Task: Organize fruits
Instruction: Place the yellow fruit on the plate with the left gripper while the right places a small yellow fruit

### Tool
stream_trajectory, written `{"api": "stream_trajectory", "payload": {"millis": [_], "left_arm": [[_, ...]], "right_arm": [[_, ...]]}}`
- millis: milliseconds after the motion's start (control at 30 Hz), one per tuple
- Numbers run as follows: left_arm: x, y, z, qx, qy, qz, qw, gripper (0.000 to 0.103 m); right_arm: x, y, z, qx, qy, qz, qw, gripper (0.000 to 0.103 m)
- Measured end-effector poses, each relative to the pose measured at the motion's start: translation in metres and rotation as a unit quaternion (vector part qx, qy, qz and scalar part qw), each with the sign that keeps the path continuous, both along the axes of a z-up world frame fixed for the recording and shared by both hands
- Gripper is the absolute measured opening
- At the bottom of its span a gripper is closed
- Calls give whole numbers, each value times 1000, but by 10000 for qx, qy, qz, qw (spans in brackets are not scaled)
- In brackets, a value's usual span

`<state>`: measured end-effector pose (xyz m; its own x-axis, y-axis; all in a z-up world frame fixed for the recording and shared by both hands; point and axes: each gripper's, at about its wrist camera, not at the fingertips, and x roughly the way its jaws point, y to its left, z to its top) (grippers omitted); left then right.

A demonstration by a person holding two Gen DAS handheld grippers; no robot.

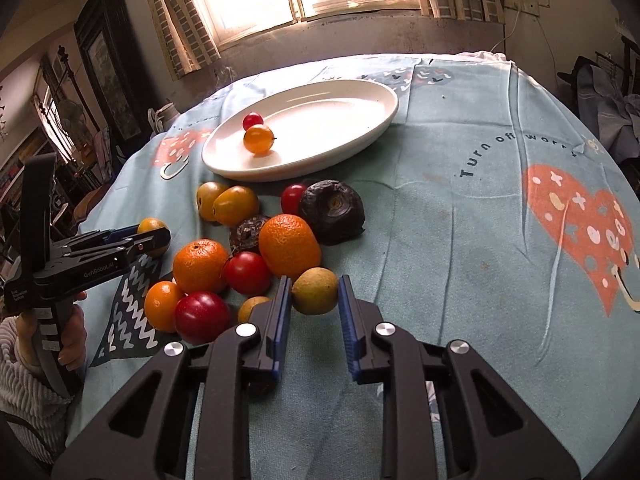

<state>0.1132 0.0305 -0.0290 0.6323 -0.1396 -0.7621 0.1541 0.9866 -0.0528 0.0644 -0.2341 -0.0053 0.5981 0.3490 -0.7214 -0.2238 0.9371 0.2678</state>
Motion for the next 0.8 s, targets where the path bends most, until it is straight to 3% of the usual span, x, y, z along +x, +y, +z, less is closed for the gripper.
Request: {"api": "stream_trajectory", "payload": {"millis": [133,333,533,667,800], "left_arm": [[3,1,23,-137,-319,75,9994,41],[53,-26,52,-113,-440,5,9990,41],[93,-42,40,-160,-274,33,9995,42],[100,-38,37,-156,-324,69,9993,64],[93,-32,41,-260,-379,63,9989,64]], "right_arm": [[6,-10,18,299,-149,-110,9994,24],[67,9,51,370,-159,-84,9992,24],[126,29,25,526,180,-220,9982,25],[137,17,13,801,351,-287,9958,25],[130,4,15,1123,384,-391,9922,25]]}}
